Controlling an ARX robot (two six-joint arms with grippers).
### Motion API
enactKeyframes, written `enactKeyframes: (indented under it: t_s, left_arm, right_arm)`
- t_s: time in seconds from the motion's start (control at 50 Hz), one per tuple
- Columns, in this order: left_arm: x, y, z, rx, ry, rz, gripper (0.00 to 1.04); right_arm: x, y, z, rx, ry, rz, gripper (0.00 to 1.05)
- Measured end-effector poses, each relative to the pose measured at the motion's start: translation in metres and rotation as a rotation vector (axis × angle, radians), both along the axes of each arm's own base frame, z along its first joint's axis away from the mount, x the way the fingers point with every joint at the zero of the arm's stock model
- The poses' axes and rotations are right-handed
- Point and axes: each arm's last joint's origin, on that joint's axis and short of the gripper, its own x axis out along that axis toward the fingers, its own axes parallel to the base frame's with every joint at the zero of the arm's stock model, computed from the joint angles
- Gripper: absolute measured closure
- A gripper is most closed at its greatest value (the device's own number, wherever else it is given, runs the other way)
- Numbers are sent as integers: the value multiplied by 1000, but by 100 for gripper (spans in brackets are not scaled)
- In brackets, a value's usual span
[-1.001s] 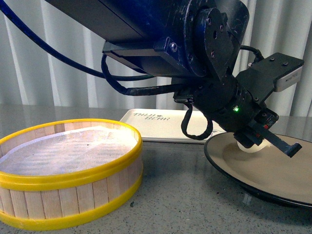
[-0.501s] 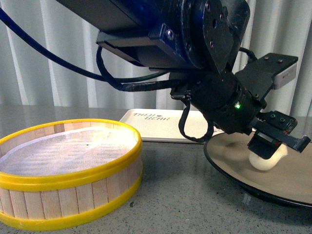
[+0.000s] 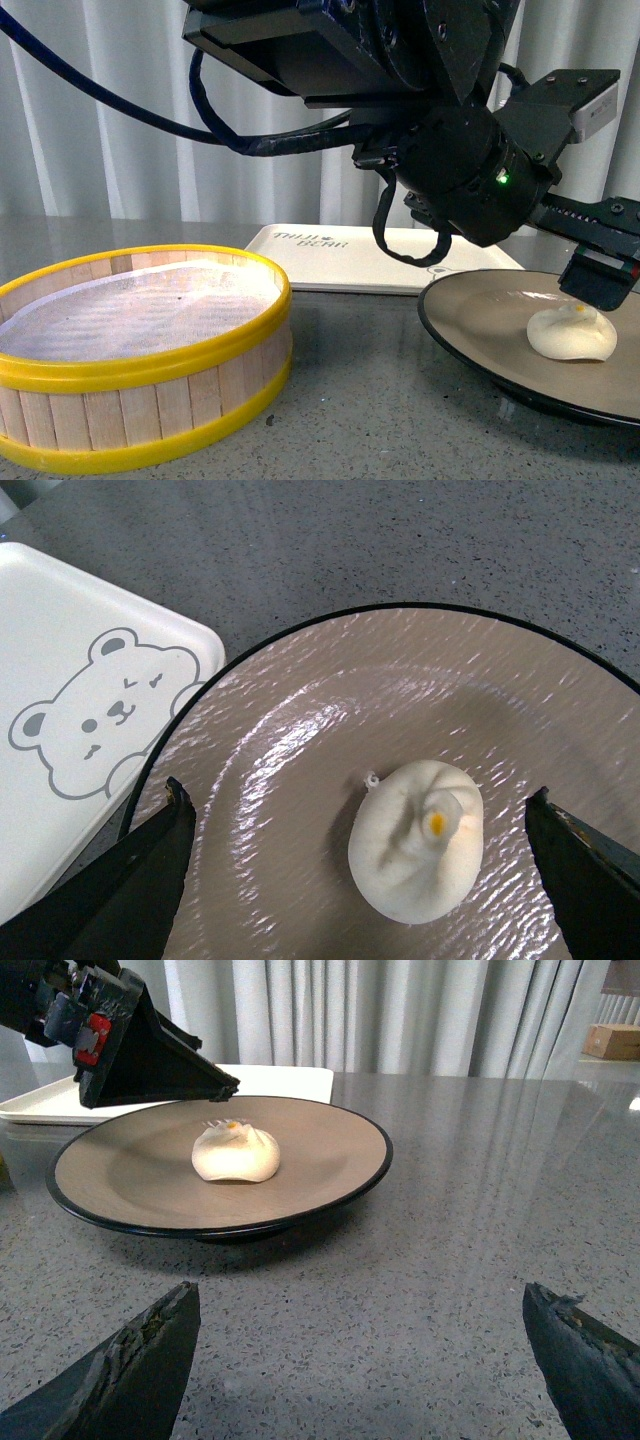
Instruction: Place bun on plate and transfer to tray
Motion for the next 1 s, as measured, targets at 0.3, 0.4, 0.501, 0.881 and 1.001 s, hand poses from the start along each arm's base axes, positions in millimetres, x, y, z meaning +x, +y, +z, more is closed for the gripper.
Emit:
enactKeyframes:
  t_s: [0.3,0.4,0.501,0.881,1.001]
  left_arm:
    - [74,118,66,-216,44,601,7]
    - [87,169,67,-238,65,801,7]
    - [91,186,68,-252,67,855,7]
    - [14,214,49,-466,-350,945,49]
    - [-27,242,20,-472,-378,972,69]
  right_arm:
    - [0,0,0,0,0,0,8]
    - [0,0,0,0,0,0,8]
    - [0,0,0,0,0,0,8]
    - [0,0,0,0,0,-2,8]
    - [0,0,0,0,0,0,8]
